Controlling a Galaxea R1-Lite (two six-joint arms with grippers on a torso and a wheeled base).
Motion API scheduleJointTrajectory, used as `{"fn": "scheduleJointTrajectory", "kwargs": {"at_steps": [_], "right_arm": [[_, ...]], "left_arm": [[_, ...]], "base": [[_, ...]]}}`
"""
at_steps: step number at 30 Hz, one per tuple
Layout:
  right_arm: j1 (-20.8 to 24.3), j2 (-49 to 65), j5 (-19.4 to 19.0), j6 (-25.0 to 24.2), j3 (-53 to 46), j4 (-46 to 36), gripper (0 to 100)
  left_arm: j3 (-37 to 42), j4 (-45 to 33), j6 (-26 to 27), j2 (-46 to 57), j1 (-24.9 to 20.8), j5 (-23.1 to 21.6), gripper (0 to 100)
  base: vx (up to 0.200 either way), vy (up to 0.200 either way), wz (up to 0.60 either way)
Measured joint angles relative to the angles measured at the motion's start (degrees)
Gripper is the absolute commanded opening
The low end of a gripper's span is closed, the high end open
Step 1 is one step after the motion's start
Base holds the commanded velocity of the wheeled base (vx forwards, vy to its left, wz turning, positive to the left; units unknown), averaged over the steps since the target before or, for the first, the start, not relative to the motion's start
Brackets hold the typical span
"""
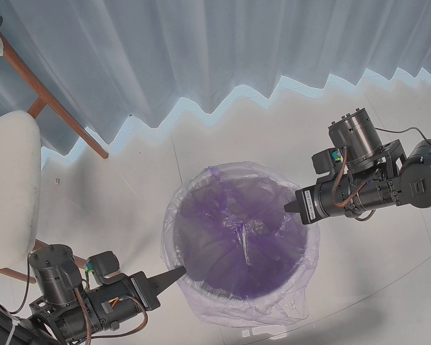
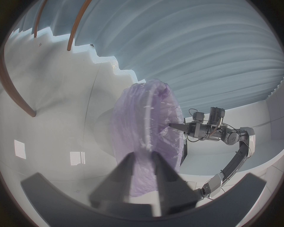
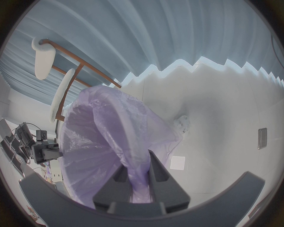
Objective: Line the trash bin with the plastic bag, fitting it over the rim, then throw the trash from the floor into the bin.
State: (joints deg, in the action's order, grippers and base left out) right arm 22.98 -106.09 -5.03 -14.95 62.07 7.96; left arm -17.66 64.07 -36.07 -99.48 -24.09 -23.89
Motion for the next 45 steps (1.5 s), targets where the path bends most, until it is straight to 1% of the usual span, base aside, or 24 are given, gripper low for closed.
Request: {"fn": "scheduleJointTrajectory", "kwargs": {"at_steps": [3,12,14,19,22,26,36,40,45], "right_arm": [[0.02,0.01,0.00,-0.02,0.00,0.02,0],[-0.41,-0.24,-0.13,-0.87,-0.04,0.13,0],[-0.52,-0.41,-0.21,-1.56,0.10,0.11,0],[-0.79,-1.01,-0.35,-3.58,0.85,0.09,0],[-1.54,-1.34,0.24,-4.10,1.38,0.24,0],[-1.21,-1.79,-0.09,-4.16,1.60,0.24,0],[-1.29,-2.15,-0.27,-4.29,2.04,0.13,0],[-1.32,-1.97,-0.40,-5.99,2.12,0.09,0],[-1.32,-1.76,-0.40,-6.70,2.19,0.09,0]], "left_arm": [[0.04,0.11,-0.06,-0.11,-0.02,0.50,0],[0.41,0.55,-0.05,0.68,-0.02,4.39,0],[0.63,0.57,0.00,1.24,-0.02,5.34,0],[2.36,0.73,0.11,2.60,0.55,5.84,0],[3.58,0.22,0.17,3.30,1.74,6.49,0],[4.41,0.33,0.13,4.69,2.82,6.27,0],[5.51,0.71,0.16,5.85,3.69,6.06,0],[5.51,0.74,0.16,5.88,4.11,5.95,0],[5.51,0.82,-0.30,6.51,3.95,5.36,0]], "base": [[0.000,0.000,0.00],[0.000,0.000,0.00],[0.000,0.000,0.00],[0.000,0.000,0.00],[0.000,0.000,0.00],[0.000,0.000,0.00],[0.000,0.000,0.00],[0.000,0.000,0.00],[0.000,0.000,0.00]]}}
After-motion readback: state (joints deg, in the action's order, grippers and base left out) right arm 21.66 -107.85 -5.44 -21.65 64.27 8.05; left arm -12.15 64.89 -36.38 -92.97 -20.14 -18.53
